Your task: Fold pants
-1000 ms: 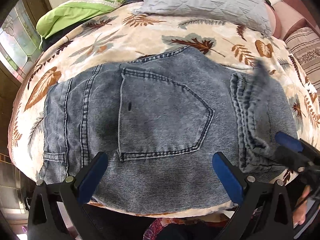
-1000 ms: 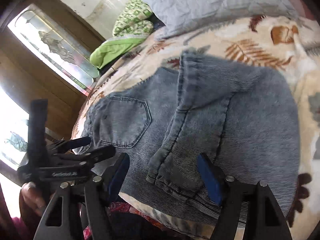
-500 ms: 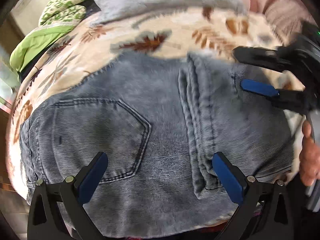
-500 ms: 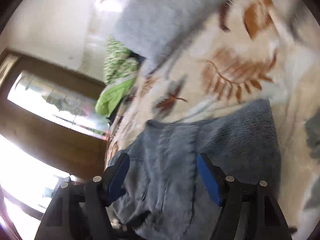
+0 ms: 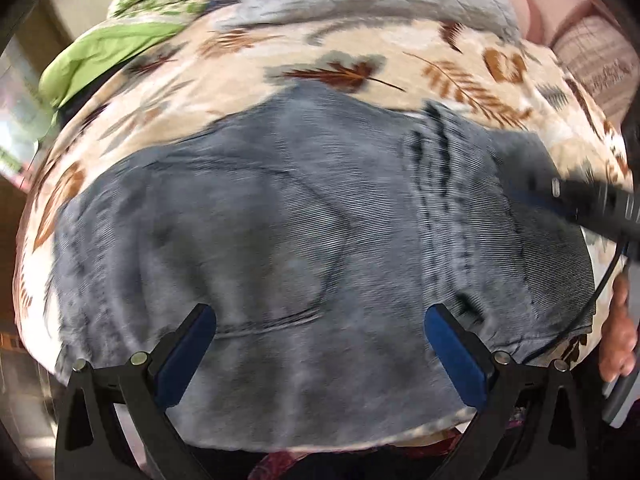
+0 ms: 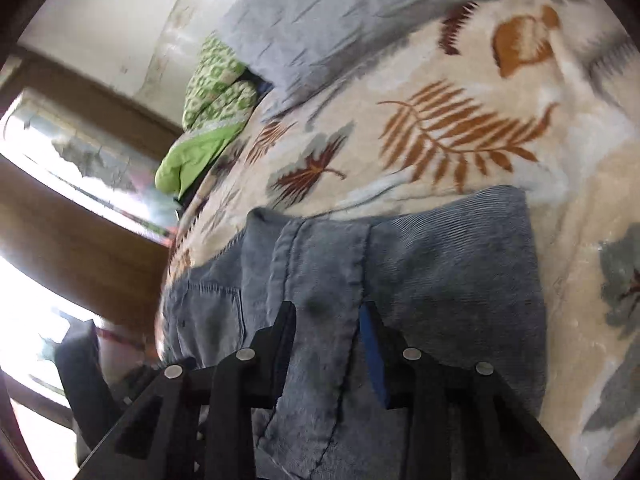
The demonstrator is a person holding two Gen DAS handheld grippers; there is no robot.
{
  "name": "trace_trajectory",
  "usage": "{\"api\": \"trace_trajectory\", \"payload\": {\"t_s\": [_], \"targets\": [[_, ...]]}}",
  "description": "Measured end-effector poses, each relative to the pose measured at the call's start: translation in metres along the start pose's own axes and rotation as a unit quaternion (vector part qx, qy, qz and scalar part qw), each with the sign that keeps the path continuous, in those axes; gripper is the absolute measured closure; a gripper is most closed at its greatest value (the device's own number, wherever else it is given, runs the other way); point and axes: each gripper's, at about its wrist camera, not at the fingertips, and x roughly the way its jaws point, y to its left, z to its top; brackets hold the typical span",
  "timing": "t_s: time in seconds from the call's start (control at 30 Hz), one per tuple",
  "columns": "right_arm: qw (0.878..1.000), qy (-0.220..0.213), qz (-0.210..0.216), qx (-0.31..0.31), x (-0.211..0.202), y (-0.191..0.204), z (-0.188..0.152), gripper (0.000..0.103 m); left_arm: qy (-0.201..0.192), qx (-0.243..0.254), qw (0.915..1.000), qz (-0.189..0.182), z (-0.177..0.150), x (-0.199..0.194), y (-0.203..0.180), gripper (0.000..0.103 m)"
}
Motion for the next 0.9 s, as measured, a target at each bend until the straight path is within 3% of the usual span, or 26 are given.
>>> {"api": "trace_trajectory", "payload": {"t_s": [0.1,0.2,0.27,0.37,0.53,0.7,0.83,0.9], "targets": [[0.998,0.030,-0.035,-0.034,0.012,0.010,-0.017,0.066,-0.007,-0.033,0.9992,0.022,-0.013,-0.012,0.038,0.000],[0.994,0.023,-0.065,-0.082,0.013,0.021,-0.022,0.066,-0.006,-0.074,0.9958,0.053,-0.024,-0.017,0.082,0.000],[0.994,0.021,-0.065,-0.082,0.008,0.021,-0.025,0.066,-0.004,-0.112,0.9908,0.075,-0.037,-0.023,0.121,0.000],[0.995,0.006,-0.036,-0.091,-0.001,0.028,-0.028,0.066,0.001,-0.172,0.9818,0.080,-0.055,-0.029,0.171,0.000],[0.987,-0.022,-0.020,-0.158,-0.012,0.058,-0.042,0.066,0.012,-0.263,0.9639,0.037,-0.092,-0.025,0.229,0.000],[0.981,-0.020,-0.034,-0.192,-0.009,0.079,-0.065,0.066,-0.003,-0.309,0.9511,-0.013,-0.106,-0.018,0.247,0.000],[0.979,0.019,-0.061,-0.192,0.005,0.072,-0.084,0.066,0.002,-0.329,0.9426,-0.055,-0.110,-0.008,0.249,0.000],[0.979,0.023,-0.059,-0.196,0.011,0.071,-0.088,0.061,-0.001,-0.344,0.9363,-0.069,-0.110,-0.004,0.249,0.001]]}}
